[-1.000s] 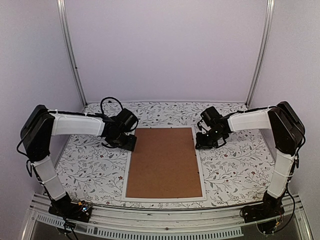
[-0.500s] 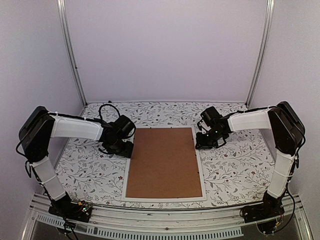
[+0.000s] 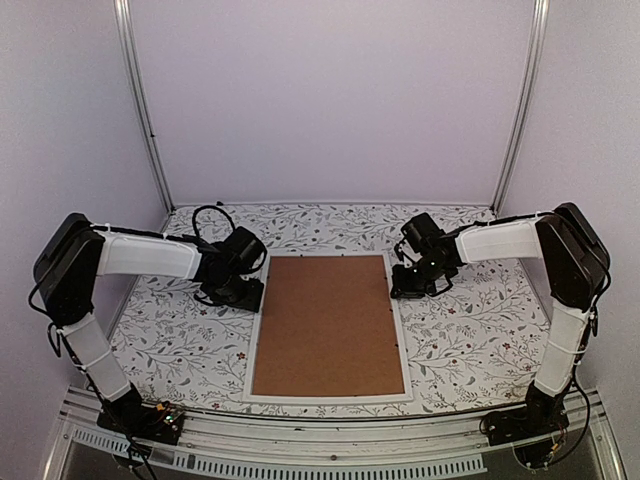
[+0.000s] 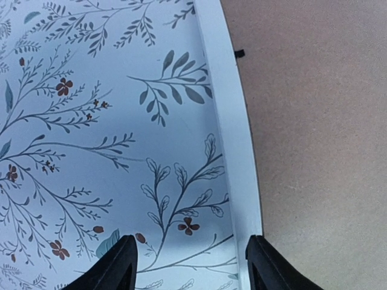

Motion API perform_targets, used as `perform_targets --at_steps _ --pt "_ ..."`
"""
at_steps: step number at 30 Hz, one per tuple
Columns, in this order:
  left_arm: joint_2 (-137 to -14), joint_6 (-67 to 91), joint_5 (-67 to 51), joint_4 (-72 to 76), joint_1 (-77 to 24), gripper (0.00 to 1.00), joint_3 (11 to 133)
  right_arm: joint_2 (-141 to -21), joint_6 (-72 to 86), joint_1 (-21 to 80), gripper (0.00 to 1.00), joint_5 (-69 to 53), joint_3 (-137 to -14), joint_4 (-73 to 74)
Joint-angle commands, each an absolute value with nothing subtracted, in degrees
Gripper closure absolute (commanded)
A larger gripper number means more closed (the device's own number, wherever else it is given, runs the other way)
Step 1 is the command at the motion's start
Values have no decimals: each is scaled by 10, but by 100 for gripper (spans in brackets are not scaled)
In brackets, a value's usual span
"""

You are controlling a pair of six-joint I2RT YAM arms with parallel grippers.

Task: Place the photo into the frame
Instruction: Press the fastener onto the backboard.

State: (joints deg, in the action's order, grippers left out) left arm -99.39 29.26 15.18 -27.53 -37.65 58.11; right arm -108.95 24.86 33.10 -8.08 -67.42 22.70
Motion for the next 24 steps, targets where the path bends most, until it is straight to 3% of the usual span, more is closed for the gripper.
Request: perform_targets --at_steps 1,24 --pt "-1003 299 143 -260 -372 35 579 -1118 253 340 86 -88 -654 233" --pt "-1056 321 129 -250 -425 35 586 -1119 256 340 86 -92 -653 229"
